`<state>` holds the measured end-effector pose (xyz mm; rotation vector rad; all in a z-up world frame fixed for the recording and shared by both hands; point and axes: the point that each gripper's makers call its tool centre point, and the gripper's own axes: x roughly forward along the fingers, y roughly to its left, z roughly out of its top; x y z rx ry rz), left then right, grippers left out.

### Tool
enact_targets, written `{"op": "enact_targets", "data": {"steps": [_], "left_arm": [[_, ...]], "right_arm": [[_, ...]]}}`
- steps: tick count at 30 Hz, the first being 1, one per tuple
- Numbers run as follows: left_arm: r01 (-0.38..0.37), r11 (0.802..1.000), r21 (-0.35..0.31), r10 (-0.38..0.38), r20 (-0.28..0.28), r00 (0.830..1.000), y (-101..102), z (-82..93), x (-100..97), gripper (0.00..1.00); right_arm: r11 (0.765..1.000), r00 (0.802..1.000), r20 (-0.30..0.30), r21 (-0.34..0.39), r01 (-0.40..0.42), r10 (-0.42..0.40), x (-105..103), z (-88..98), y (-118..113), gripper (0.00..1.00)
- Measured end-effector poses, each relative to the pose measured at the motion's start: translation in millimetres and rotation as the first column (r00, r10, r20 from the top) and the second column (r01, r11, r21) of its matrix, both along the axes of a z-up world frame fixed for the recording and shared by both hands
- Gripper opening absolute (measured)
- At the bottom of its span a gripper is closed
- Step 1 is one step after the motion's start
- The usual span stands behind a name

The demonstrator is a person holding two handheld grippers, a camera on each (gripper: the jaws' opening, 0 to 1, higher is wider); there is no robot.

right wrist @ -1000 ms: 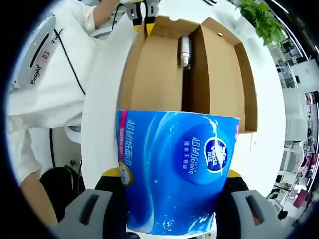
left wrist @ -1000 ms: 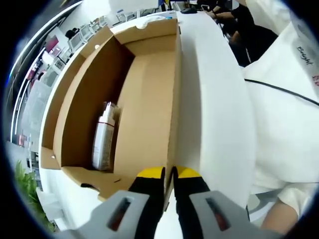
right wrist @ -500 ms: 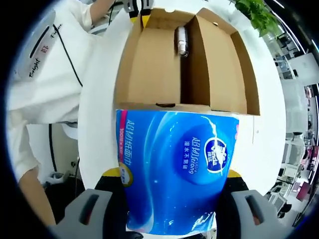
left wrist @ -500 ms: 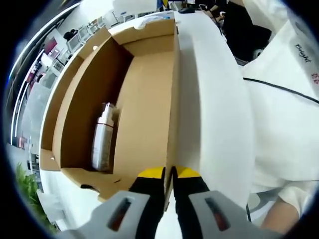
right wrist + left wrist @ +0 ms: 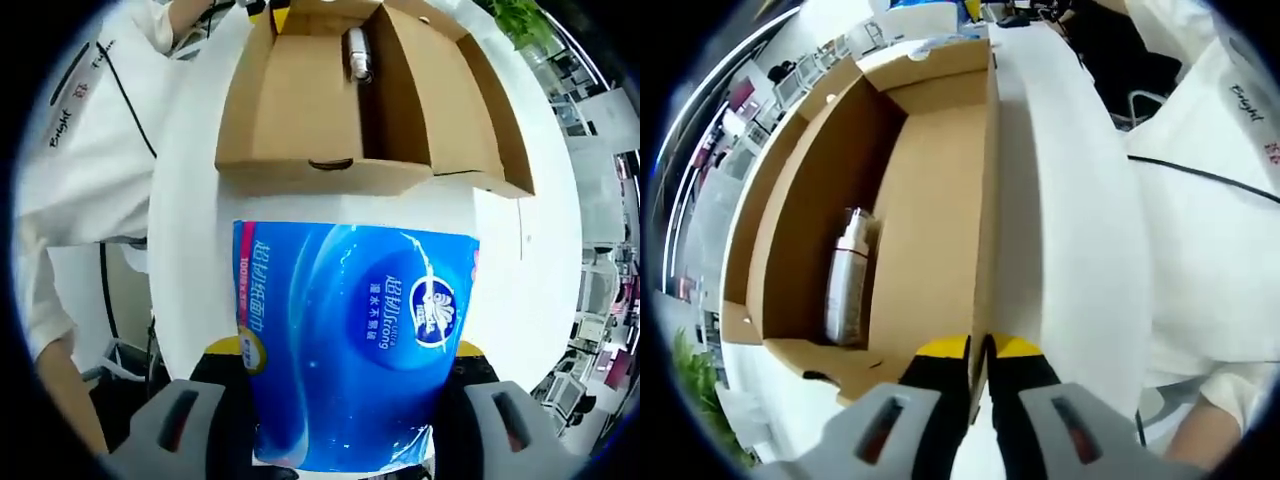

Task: Operate the shoe box by opening the lid, removing the specified soft item, and placing it in the target area until the item is outside and the box remains undamaged.

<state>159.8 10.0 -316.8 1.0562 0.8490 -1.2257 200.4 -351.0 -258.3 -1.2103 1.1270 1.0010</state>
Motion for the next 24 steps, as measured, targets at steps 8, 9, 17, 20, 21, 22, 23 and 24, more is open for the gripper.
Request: {"op": "enact_targets", "data": {"steps": [8,9,17,20,21,22,23,24], "left_arm": [[-0.008,1.0,0.005,0.008,-0.007,1.0,0.1,-0.4,0.3,0.06],[-0.009,1.0,0.005,0.009,-0.007,1.0,0.1,-0.4,0.4,0.06],[-0.01,1.0,0.005,0.01,-0.005,1.0,0.0,-0.7,-0.1,0.06],[-0.009,1.0,0.004,0.009,-0.006,1.0,-0.1,-0.7,-0.3,0.06],[-0.01,1.0,0.004,0.01,-0.006,1.0,-0.2,-0.7,-0.4,0.06],[-0.01,1.0,0.004,0.01,-0.006,1.0,-0.2,-0.7,-0.4,0.06],[-0.009,1.0,0.003,0.009,-0.005,1.0,-0.2,-0.7,-0.6,0.06],[-0.008,1.0,0.003,0.008,-0.005,1.0,-0.3,-0.7,-0.6,0.06]], "right_arm": [[1.0,1.0,-0.011,-0.002,0.014,-0.014,-2.0,-8.7,-8.1,0.7],[1.0,1.0,-0.012,0.004,0.015,-0.015,-1.7,-9.5,-7.8,0.7],[1.0,1.0,-0.013,-0.009,0.01,-0.01,2.7,-16.0,-5.8,0.7],[1.0,1.0,-0.017,-0.009,0.007,-0.008,4.1,-16.8,-4.3,0.7],[1.0,1.0,-0.021,-0.012,0.006,-0.006,4.2,-18.0,-4.3,0.7],[1.0,1.0,-0.023,-0.014,0.004,-0.005,4.3,-18.9,-4.6,0.7],[1.0,1.0,-0.025,-0.014,0.006,-0.007,4.7,-20.1,-4.6,0.7],[1.0,1.0,-0.026,-0.014,0.008,-0.008,4.8,-21.4,-4.7,0.7]]}}
